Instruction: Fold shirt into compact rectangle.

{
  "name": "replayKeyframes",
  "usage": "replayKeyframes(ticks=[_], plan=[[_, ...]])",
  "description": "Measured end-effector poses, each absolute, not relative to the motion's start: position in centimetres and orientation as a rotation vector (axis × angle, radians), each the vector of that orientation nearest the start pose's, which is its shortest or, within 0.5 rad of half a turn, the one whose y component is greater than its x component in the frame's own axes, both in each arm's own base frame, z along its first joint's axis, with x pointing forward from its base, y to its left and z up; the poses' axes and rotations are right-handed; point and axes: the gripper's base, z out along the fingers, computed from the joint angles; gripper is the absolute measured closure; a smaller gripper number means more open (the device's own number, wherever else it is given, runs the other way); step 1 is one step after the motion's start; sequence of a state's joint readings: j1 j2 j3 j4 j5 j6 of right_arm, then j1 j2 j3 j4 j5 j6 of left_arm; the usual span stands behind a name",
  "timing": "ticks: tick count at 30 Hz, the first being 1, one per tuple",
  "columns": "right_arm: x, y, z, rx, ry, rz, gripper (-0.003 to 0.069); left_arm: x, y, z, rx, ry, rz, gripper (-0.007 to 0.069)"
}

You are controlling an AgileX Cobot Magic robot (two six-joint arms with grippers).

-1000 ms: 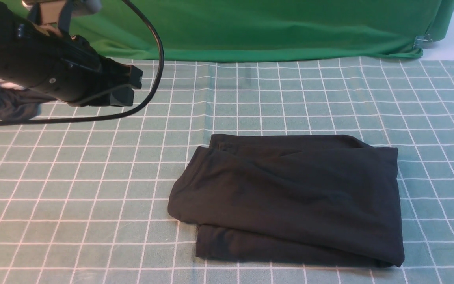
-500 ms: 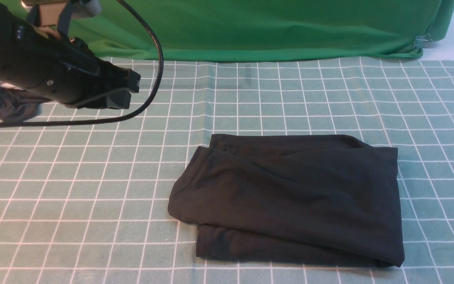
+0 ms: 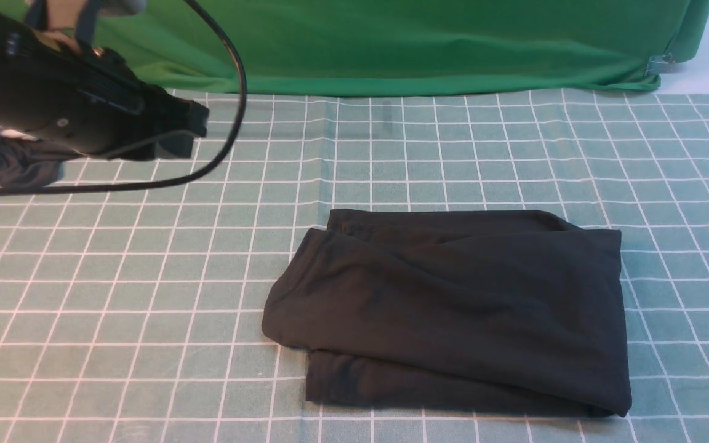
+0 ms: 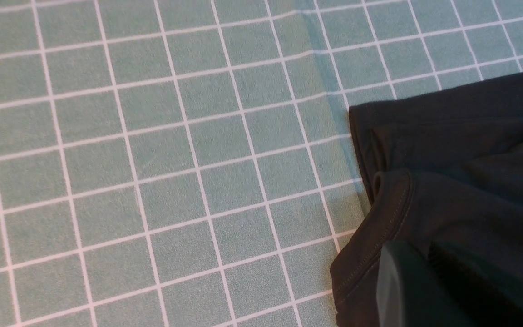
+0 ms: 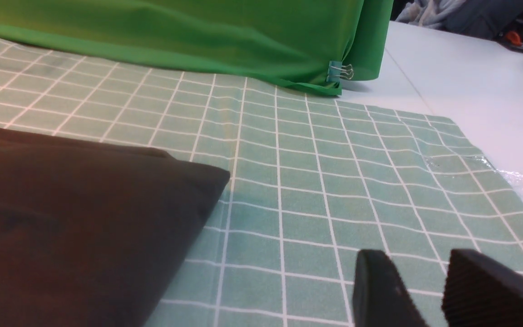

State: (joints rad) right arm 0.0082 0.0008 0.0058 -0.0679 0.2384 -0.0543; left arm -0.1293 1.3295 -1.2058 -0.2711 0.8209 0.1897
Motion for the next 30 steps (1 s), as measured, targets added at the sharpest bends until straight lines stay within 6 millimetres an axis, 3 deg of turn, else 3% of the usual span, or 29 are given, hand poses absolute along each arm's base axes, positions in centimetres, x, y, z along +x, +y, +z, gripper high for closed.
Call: replayKeyframes(ticks=[1, 4, 7, 9, 12, 16, 21, 25, 26, 30], plan=[[5.6, -0.1, 19.0, -0.099, 1.726, -0.097, 0.044, 27.5, -5.4, 35.5, 0.251, 2.391, -0.294, 0.059], [5.6, -0.1, 19.0, -0.098, 1.727, -0.096, 0.0426, 23.4, -4.7, 38.9, 0.278, 2.298, -0.266, 0.059], [5.6, -0.1, 19.0, -0.098, 1.727, -0.096, 0.0424, 19.5, -4.4, 41.1, 0.285, 2.213, -0.278, 0.059], [5.6, -0.1, 19.0, -0.098, 1.727, -0.096, 0.0423, 18.1, -4.3, 41.2, 0.279, 2.182, -0.293, 0.059], [5.6, -0.1, 19.0, -0.098, 1.727, -0.096, 0.0423, 13.3, -3.8, 41.3, 0.241, 2.019, -0.335, 0.059], [5.6, -0.1, 18.8, -0.099, 1.731, -0.096, 0.0423, 9.1, -2.9, 38.9, 0.156, 1.785, -0.341, 0.059], [5.6, -0.1, 18.8, -0.099, 1.732, -0.096, 0.0421, 6.3, -1.9, 35.3, 0.085, 1.58, -0.308, 0.059], [5.6, -0.1, 18.8, -0.099, 1.731, -0.096, 0.0421, 5.4, -1.7, 33.1, 0.068, 1.542, -0.3, 0.059], [5.6, -0.1, 18.8, -0.099, 1.731, -0.096, 0.0421, 5.4, -1.6, 31.7, 0.065, 1.559, -0.299, 0.059], [5.6, -0.1, 18.8, -0.099, 1.731, -0.096, 0.0421, 5.8, -1.7, 29.4, 0.064, 1.613, -0.294, 0.059]])
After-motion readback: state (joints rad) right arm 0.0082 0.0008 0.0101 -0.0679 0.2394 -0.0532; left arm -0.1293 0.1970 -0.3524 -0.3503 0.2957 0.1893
